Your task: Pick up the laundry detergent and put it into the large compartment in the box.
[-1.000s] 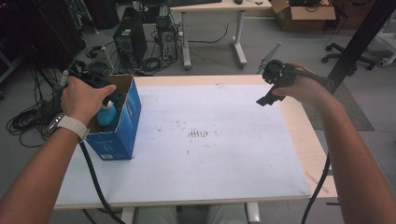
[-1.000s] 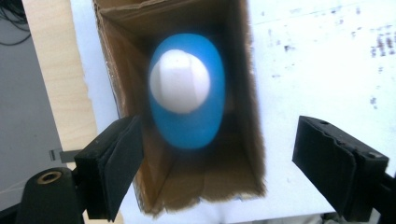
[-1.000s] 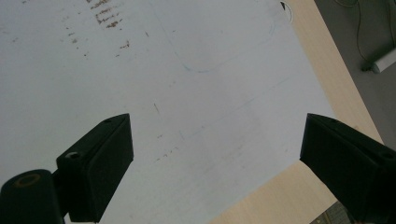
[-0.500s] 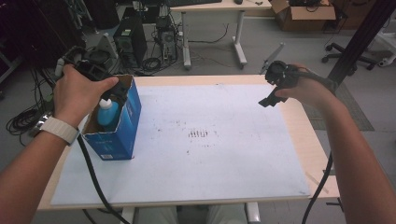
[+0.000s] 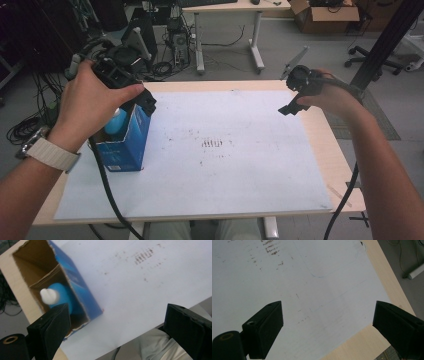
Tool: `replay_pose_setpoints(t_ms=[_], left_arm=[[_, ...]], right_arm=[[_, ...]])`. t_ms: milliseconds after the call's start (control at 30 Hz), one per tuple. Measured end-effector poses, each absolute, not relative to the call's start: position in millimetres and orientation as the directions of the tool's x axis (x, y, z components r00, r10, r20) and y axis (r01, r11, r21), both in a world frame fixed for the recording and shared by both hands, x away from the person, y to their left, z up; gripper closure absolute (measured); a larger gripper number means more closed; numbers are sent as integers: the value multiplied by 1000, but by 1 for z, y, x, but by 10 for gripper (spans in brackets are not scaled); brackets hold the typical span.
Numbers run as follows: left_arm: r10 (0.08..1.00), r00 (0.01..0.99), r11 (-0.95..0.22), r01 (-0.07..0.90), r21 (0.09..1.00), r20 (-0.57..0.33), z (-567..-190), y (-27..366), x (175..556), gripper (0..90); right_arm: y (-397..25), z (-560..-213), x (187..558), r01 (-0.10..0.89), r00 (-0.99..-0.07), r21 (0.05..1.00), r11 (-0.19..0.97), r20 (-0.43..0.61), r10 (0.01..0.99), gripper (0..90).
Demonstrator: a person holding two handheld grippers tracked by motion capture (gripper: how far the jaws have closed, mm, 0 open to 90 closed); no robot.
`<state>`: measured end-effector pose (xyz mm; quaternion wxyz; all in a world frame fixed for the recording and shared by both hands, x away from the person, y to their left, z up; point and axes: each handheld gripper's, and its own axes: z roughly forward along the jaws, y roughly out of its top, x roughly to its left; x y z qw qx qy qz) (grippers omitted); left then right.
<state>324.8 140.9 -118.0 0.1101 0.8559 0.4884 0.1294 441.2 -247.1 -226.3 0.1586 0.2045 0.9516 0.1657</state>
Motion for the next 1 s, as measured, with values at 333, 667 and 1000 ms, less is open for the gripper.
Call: replay_pose_setpoints(t_ms=[333, 667, 1000], left_arm=[[794, 596, -600, 740, 305, 115, -123, 106, 308, 79], [717, 688, -683, 665, 301, 107, -139, 80, 303, 86], [681, 724, -718, 632, 292, 106, -157, 72, 306, 85]], right_arm=[[-243, -226, 442, 326, -871, 380, 865, -234, 431, 92], [-241, -225, 444, 324, -870, 389, 862, -235, 433, 89], [-234, -227, 444, 318, -874, 384, 867, -235, 425, 90]])
